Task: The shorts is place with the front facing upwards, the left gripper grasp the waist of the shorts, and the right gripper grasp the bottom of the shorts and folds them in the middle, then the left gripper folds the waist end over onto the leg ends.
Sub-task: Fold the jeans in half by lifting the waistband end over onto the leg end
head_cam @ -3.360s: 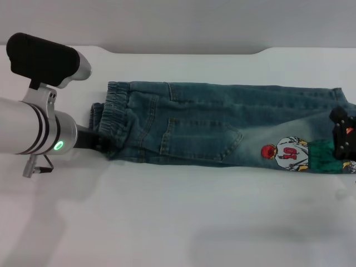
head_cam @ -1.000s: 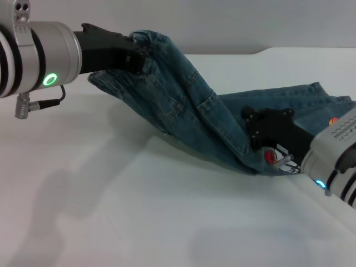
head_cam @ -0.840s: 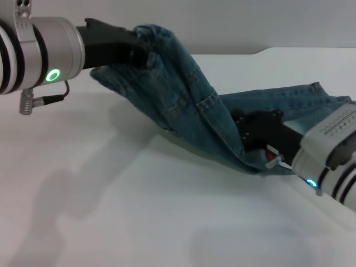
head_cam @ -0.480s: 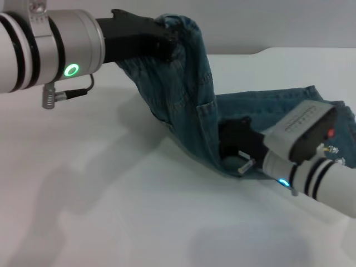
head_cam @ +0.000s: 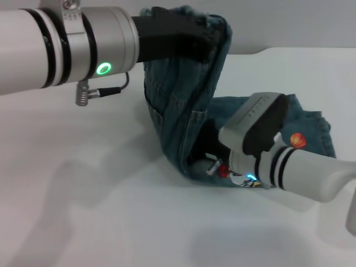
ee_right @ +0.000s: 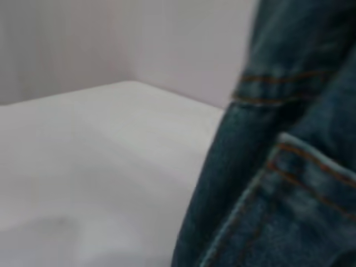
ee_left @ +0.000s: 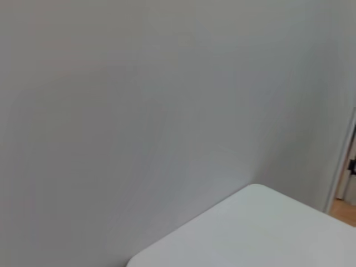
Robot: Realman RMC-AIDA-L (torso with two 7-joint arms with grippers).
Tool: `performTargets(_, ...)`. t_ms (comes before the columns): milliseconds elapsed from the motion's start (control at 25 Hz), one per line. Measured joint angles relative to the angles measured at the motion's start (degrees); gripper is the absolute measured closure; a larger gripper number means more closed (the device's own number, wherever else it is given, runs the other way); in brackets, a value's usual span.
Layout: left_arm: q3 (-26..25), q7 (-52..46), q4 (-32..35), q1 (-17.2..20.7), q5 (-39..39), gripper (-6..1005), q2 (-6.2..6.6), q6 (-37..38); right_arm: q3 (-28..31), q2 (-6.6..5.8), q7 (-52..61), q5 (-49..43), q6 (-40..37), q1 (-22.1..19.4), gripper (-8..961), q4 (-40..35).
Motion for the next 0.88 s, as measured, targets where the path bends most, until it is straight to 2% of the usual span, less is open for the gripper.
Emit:
performTargets(120, 0.39, 0.53, 0.46, -0.63, -0.63, 950, 0.03, 0.1, -1.91, 0.01, -0.16, 2.22, -1.18, 0.74, 952, 0.08)
performTargets(200, 0.34, 0.63, 0.54, -0.61, -0.67, 950, 0.07, 0.12, 0.31, 0.01, -1.36, 2.57, -1.25, -0.95, 952, 0.27)
performTargets(480, -0.83, 2.15, 0.26, 0.66, -1.34, 951, 0.19, 0.01, 16.16, -0.67, -10.48, 2.1, 2.5, -14.68, 952, 5.48)
performTargets(560, -0.97, 2.64, 0.26, 0.73, -1.81, 952, 0.16, -0.03, 20.1, -0.66, -11.65, 2.02, 4.56, -17.5, 952, 5.84)
performTargets(720, -0.95, 3.64, 0.09, 0.78, -3.26, 952, 0.16, 0.02, 21.37, -0.54, -11.53, 2.03, 6.16, -18.38, 952, 4.99)
performTargets(880, -0.77, 5.18, -0.21, 0.49, -4.88, 950, 0.11, 0.07, 18.67, -0.13, -10.58, 2.21, 5.71, -15.64, 953, 2.99)
